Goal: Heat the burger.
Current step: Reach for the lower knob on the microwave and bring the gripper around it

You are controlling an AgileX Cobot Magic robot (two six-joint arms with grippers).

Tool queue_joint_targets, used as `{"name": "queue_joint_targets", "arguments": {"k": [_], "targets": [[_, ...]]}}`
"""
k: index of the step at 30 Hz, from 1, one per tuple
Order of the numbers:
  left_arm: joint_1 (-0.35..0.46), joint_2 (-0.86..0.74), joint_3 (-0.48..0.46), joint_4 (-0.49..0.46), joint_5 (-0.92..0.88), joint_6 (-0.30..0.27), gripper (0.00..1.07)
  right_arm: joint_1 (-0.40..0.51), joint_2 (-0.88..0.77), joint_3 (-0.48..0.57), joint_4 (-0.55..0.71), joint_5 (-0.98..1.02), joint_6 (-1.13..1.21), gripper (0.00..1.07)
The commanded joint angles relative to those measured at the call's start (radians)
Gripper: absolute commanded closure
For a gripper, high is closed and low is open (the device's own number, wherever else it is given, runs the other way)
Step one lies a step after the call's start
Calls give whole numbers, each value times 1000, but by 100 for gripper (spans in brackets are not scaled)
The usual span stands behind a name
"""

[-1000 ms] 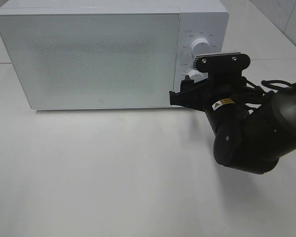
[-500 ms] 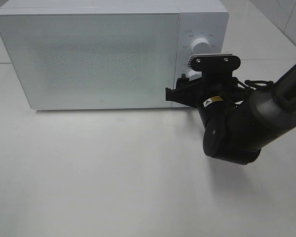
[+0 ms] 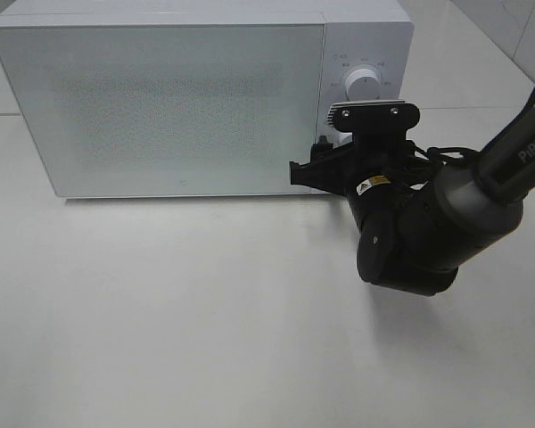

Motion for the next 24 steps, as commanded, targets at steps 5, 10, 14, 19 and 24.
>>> {"name": "queue_joint_targets", "arguments": {"k": [5,10,14,19,24], "targets": [[3,-22,5,0,-13,-6,7,-11,-1,-14,-3,-86,-8,85],[3,-22,5,0,-13,-6,7,-11,-1,-14,-3,-99,-37,105],[3,-22,5,0,-13,-6,7,-11,-1,-14,-3,-109,-42,107],[3,-22,5,0,-13,-6,7,-11,-1,-14,-12,-118,-19,107],[3,-22,5,0,-13,-6,7,-11,-1,-14,-50,-122,211,107]]}}
